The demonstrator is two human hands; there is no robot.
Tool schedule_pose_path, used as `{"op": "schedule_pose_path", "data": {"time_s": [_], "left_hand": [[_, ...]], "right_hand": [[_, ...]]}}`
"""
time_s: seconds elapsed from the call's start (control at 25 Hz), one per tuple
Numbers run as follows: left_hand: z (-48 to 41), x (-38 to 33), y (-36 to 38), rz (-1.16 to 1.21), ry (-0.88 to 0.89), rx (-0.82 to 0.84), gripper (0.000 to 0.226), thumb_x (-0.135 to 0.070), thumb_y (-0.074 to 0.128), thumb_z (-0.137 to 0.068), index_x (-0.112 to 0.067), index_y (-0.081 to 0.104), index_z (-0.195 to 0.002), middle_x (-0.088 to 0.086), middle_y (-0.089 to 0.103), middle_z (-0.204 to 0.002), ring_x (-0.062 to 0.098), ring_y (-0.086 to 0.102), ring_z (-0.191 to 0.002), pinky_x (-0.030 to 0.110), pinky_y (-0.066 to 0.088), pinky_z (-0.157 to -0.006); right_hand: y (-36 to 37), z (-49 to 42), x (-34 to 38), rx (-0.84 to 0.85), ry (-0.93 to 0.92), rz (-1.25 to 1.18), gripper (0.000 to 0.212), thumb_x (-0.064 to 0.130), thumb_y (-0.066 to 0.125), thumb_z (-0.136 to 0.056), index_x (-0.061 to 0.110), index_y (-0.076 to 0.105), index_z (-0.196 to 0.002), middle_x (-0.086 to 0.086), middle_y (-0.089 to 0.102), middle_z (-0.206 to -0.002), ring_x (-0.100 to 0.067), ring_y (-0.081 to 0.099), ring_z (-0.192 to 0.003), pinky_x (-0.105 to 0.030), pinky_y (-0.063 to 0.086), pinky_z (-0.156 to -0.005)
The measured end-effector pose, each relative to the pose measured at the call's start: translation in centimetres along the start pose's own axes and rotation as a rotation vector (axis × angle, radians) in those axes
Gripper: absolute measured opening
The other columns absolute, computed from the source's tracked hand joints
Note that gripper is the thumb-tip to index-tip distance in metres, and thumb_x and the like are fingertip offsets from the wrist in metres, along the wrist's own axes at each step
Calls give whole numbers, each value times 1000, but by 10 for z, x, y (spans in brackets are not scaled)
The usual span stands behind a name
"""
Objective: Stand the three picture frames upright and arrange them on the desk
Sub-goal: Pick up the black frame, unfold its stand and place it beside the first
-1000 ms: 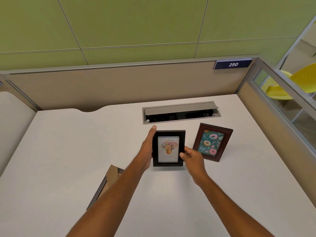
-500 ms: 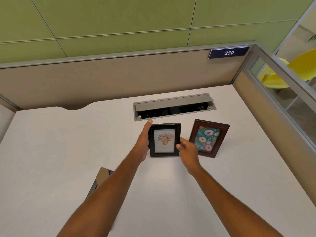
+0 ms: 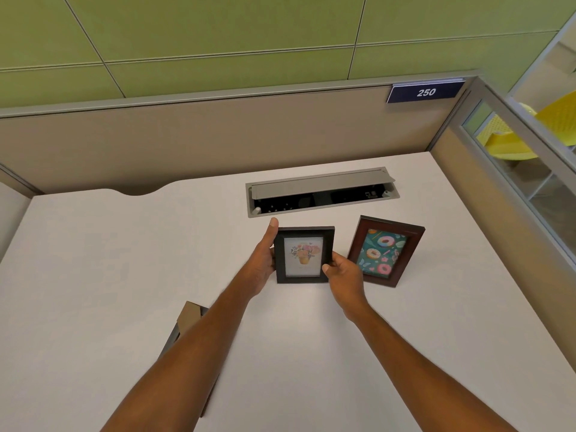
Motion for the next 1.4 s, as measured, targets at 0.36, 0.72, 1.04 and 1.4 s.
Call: {"op": "schedule_pose_path", "data": {"time_s": [0.36, 0.72, 1.04, 1.4], "left_hand": [[15, -4, 3, 9, -20, 18, 68, -91, 38, -81, -48, 63, -127, -1, 67, -143, 34, 63, -139, 60, 49, -121], [10, -14, -3, 83, -49, -13, 46, -62, 55, -107, -28, 66, -137, 6, 74, -139, 36, 65, -137, 58, 48, -119], [10, -11, -3, 77, -75, 42, 72, -76, 49, -102, -25, 60, -152, 9, 70, -149, 38, 63, -140, 63, 44, -124], [27, -13, -25, 23, 17, 11, 104, -87, 48, -80, -21, 51, -159, 10, 59, -161, 35, 53, -150, 62, 28, -134]], "right_hand": [[-2, 16, 7, 2, 13, -25, 52, 1, 61, -107, 19, 55, -156, -4, 68, -148, -22, 61, -140, -20, 50, -100], [0, 20, 12, 9, 37, 5, 55, 1, 61, -107, 17, 52, -159, -7, 65, -152, -27, 59, -144, -48, 53, -114], [2, 20, 14, 19, 43, 41, 57, 2, 65, -105, 18, 51, -158, -8, 65, -152, -29, 58, -145, -52, 53, -113], [-4, 42, 16, -94, 71, -29, 70, 6, 68, -104, 17, 38, -166, -4, 46, -169, -27, 43, -156, -46, 43, -121]]}}
Point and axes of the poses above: each hand's wrist, its own z-axis away from the middle knuckle, its own y-axis out of the palm, x = y × z, the point moved 5 cm from there along -z, towards the middle knuckle
